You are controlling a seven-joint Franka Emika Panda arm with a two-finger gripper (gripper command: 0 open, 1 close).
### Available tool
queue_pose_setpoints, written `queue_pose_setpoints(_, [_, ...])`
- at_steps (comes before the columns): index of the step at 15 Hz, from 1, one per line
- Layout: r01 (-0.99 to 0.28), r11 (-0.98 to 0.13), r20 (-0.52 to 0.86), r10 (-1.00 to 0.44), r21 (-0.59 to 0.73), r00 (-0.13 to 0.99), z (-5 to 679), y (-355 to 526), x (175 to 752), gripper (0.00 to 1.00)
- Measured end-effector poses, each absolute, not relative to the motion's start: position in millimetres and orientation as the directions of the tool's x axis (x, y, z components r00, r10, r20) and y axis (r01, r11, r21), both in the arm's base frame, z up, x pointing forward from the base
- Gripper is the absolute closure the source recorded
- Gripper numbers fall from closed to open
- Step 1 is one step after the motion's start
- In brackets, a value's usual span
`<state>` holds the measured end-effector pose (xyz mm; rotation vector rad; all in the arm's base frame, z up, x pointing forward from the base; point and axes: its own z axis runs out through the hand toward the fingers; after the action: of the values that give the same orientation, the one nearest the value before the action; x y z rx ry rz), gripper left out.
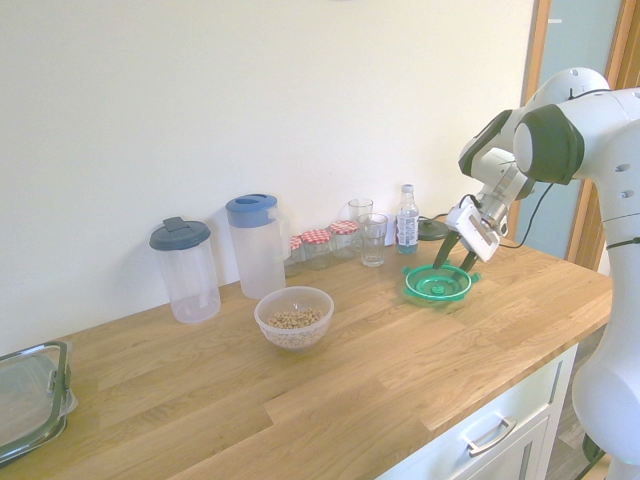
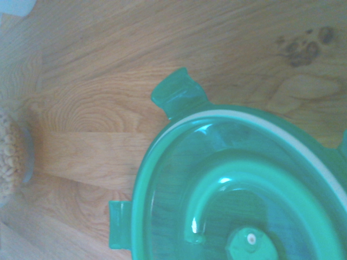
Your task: Cover the lid of food container
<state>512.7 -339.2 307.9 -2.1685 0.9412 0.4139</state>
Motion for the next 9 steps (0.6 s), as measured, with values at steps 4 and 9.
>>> queue_pose_setpoints(4, [-0.733,-0.465,-0.541,-0.494,-0.497,0.681,305.4,-343.2,508.5,1.0])
queue_pose_setpoints(9, [-0.735,-0.462,-0.549,-0.488,-0.496,0.678,296.8,-345.5,506.2,1.0])
